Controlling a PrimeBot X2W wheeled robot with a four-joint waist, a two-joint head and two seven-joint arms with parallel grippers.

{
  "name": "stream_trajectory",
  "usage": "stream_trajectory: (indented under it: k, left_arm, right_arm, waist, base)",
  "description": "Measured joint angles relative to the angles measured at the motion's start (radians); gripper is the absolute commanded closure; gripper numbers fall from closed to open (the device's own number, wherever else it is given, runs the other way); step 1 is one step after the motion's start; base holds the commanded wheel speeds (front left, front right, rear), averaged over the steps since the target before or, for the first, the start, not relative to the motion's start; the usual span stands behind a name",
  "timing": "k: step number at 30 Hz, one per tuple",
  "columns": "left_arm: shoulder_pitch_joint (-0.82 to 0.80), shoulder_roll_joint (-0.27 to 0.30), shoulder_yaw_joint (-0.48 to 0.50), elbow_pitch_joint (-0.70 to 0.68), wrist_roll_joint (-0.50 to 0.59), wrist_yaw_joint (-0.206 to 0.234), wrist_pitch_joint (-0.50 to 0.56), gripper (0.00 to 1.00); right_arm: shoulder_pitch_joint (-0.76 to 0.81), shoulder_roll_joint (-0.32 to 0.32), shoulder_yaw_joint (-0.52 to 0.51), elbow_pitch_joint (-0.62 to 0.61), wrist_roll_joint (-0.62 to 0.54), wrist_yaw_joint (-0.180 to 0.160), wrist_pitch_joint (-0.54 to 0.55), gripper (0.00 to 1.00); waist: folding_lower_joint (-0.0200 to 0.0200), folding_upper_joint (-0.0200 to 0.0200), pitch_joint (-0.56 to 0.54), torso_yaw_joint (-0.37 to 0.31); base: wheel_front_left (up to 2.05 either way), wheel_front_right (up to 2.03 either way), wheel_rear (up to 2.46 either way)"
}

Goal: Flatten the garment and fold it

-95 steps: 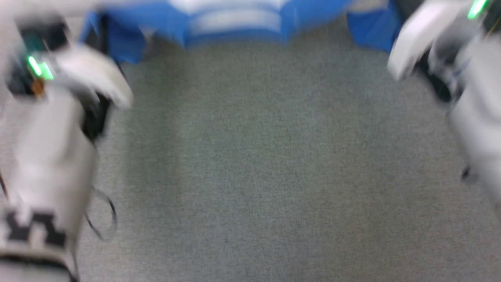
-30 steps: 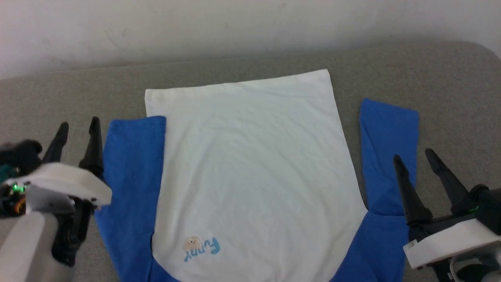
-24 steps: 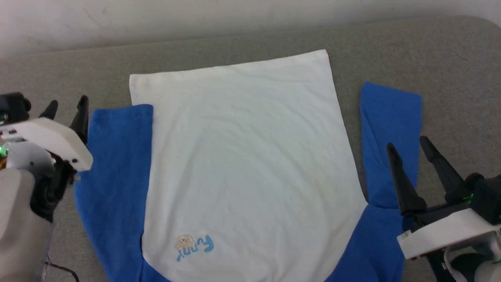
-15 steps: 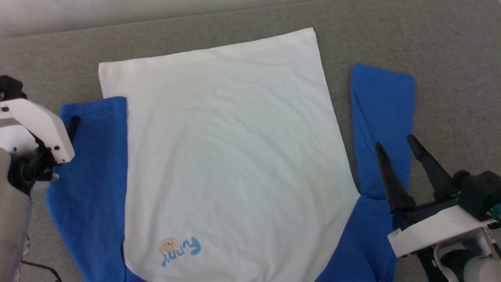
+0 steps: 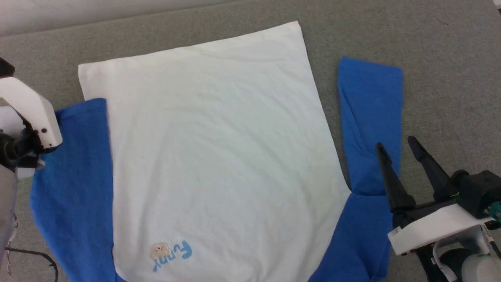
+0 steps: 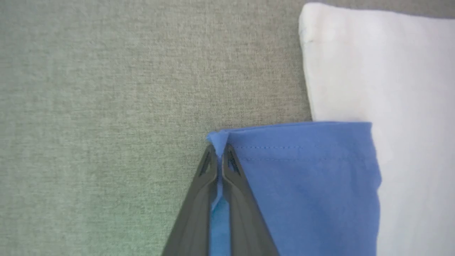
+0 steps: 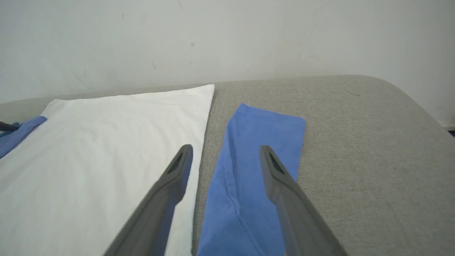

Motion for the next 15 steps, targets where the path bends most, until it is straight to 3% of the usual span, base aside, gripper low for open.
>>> stream_trajectory:
  k: [8,15]
  left_arm:
    - [0.037,-0.016,-0.022,-0.022,0.051,0.010,-0.170,1.00]
    - [0.051,-0.007,-0.040,-0.226,0.076,0.001,-0.229,1.00]
  right_arm:
    - [0.006,0.005,-0.035,0.020,-0.009,0.000,0.004,0.00]
    - [0.048,0.011,-0.068,0.022,-0.011,0.000,0.018,0.00]
  waist:
    - [0.0003,0.0000,-0.073,0.020]
    - [0.0001,0.0000,-0.173,0.045]
  base:
    - [0.00,0.00,0.00]
    - [0.00,0.00,0.00]
